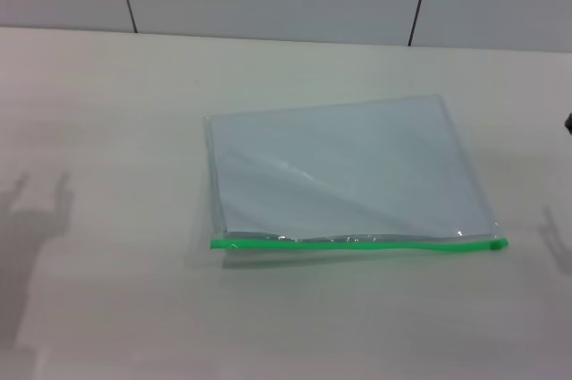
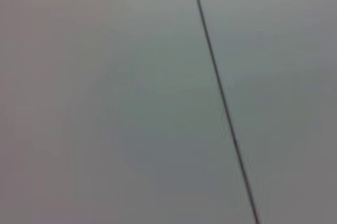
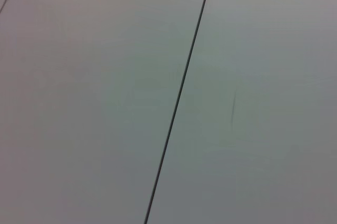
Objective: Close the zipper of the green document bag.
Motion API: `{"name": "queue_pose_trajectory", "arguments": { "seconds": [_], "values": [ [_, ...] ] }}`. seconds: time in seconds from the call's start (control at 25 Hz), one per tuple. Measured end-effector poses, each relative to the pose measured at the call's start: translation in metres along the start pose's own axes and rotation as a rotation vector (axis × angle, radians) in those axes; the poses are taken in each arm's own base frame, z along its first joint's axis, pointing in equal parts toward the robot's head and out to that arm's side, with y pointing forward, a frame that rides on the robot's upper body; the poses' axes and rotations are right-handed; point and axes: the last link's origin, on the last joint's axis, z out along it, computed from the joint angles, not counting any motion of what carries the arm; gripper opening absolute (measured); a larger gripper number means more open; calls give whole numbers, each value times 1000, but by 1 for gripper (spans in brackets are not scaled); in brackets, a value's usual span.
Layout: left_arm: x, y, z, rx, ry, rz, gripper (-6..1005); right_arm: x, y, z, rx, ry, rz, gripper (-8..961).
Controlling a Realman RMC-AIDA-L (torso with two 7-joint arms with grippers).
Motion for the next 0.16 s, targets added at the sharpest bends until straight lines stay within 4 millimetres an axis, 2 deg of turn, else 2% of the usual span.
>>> {"name": "queue_pose_trajectory", "arguments": {
  "seconds": [0.16],
  "values": [
    [-3, -4, 1, 38, -21, -5, 538, 0, 3, 5, -16, 1, 3, 814]
  ]
}}
